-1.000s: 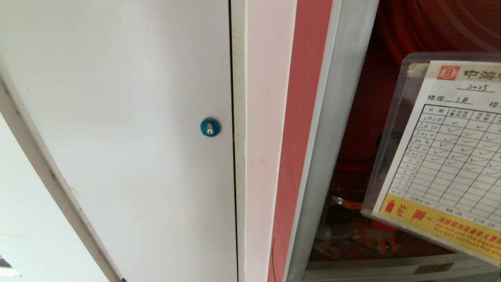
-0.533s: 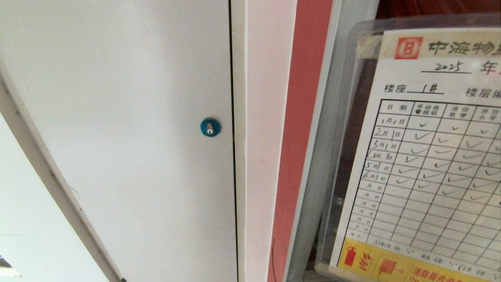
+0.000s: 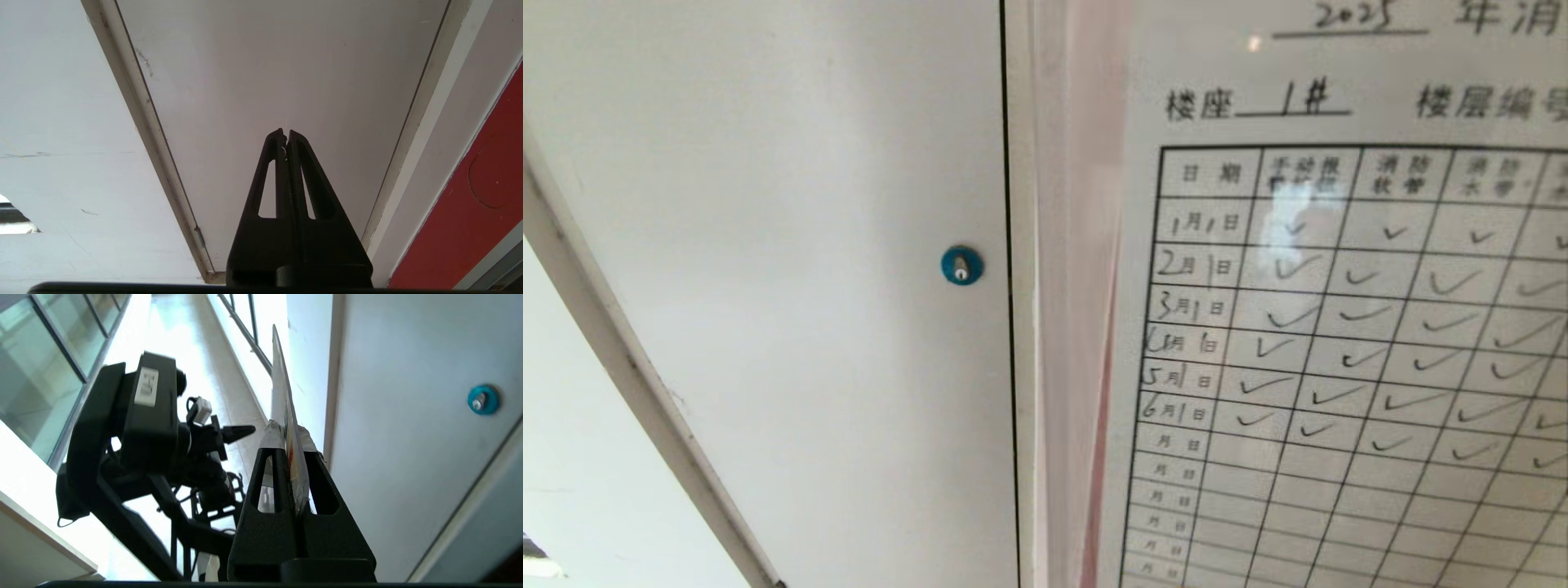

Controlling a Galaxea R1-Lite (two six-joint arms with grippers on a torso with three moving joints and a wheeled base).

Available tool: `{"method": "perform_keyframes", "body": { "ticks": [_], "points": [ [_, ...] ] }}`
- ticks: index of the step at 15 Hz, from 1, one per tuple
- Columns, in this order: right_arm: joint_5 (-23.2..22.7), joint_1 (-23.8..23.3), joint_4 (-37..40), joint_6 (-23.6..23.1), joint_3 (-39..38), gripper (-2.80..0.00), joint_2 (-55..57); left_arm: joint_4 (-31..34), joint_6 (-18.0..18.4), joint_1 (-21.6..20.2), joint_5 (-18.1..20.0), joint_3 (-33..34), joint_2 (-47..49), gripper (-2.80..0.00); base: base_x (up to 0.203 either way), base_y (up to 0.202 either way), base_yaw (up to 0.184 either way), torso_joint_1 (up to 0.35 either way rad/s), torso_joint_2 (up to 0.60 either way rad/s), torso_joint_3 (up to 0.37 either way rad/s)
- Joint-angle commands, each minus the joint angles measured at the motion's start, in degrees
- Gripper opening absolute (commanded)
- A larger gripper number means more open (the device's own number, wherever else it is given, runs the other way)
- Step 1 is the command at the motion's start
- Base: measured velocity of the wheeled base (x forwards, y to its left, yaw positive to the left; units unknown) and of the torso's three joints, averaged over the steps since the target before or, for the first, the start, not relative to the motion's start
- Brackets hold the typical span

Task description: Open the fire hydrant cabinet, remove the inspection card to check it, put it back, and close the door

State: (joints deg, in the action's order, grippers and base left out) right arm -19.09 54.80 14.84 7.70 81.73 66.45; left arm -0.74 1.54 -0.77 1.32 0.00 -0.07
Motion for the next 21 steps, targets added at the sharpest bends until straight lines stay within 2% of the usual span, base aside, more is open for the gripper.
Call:
{"method": "perform_keyframes", "body": {
  "ticks": [1, 12, 21],
  "points": [
    [-0.25, -0.04, -2.19, 0.10, 0.18, -2.80, 2.72, -0.05, 0.04, -0.02, 0.00, 0.44, 0.07, -2.80, 0.000, 0.000, 0.000, 0.000, 0.00, 0.000],
    [-0.95, -0.04, -2.59, -1.76, 0.27, -2.80, 4.41, -0.05, 0.01, -0.02, 0.00, 0.44, 0.07, -2.80, 0.000, 0.000, 0.000, 0.000, 0.00, 0.000],
    [-0.93, -0.30, -6.18, -2.14, 0.42, -2.80, 8.24, -0.05, 0.04, -0.02, 0.00, 0.44, 0.07, -2.80, 0.000, 0.000, 0.000, 0.000, 0.00, 0.000]
  ]
}}
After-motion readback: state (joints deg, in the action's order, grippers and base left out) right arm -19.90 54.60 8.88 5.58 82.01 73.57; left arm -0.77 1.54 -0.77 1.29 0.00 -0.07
